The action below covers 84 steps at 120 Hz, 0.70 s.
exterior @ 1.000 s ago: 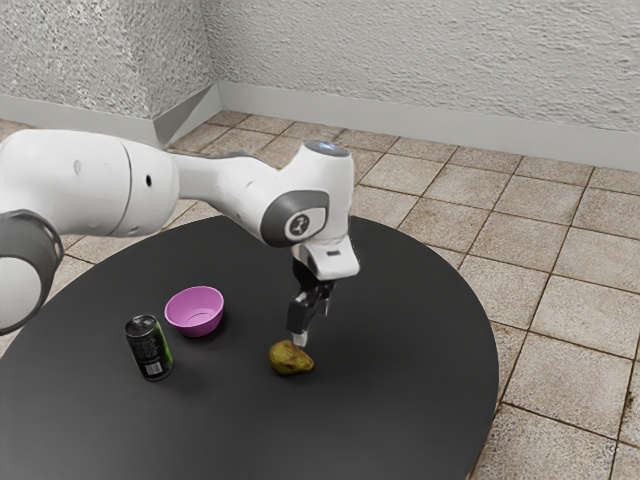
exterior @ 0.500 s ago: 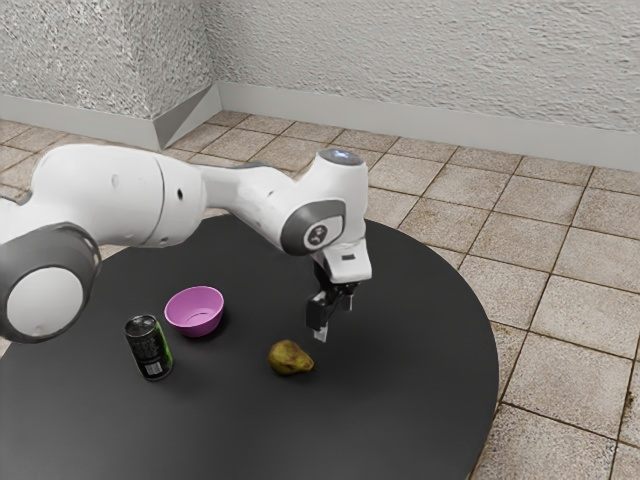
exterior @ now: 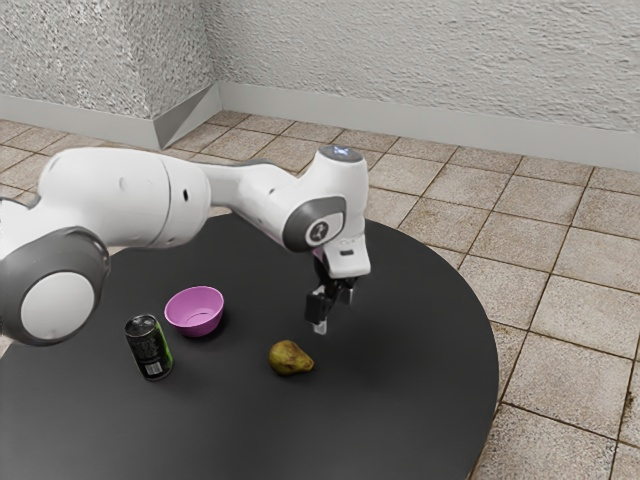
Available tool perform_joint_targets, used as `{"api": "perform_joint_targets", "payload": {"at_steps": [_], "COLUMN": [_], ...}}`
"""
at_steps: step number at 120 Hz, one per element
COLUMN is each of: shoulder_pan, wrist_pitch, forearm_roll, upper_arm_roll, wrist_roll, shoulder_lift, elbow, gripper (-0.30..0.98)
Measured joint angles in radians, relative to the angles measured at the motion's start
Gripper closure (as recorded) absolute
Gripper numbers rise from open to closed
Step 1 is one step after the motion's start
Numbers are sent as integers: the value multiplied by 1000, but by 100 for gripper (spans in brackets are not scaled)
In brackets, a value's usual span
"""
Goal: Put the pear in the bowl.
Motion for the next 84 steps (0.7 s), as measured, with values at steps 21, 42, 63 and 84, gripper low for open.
{"api": "perform_joint_targets", "payload": {"at_steps": [21, 42, 63, 84], "shoulder_pan": [4, 3, 3, 1], "wrist_pitch": [-2, -8, -10, -9], "forearm_roll": [-2, -14, -26, -40], "upper_arm_roll": [4, 45, 59, 61], "wrist_roll": [9, 16, 21, 24], "shoulder_lift": [58, -3, -45, -120], "elbow": [87, 0, -73, -184], "gripper": [0, 0, 0, 0]}}
